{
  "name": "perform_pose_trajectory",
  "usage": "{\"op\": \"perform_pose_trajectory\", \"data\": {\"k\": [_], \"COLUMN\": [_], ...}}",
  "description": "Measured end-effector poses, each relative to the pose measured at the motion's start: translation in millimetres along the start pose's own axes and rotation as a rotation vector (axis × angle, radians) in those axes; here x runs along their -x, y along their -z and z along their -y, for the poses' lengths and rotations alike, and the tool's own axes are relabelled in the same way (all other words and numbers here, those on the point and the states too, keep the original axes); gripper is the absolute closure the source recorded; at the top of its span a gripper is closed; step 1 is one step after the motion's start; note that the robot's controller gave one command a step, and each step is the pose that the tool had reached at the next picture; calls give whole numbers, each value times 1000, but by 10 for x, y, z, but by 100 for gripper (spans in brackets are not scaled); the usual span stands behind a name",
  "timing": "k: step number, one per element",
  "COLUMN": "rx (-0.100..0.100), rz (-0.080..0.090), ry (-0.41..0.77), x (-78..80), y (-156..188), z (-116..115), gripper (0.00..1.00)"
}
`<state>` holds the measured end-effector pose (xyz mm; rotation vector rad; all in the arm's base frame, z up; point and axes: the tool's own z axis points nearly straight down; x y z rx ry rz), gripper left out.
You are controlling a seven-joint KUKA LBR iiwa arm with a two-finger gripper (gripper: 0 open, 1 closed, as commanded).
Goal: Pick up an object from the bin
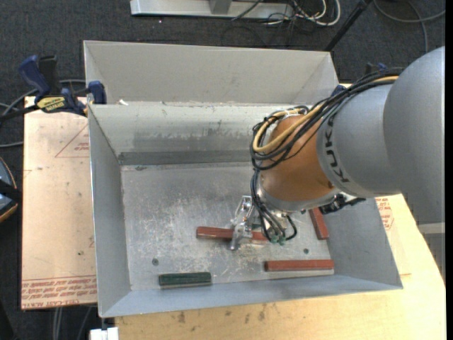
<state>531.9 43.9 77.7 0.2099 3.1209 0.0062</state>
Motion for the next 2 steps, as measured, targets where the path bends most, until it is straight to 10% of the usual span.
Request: {"op": "perform_pose_trajectory", "data": {"k": [2], "rx": [-2], "rz": [-6], "ry": [1], "x": [-6], "y": [64], "z": [0], "gripper": [100]}}
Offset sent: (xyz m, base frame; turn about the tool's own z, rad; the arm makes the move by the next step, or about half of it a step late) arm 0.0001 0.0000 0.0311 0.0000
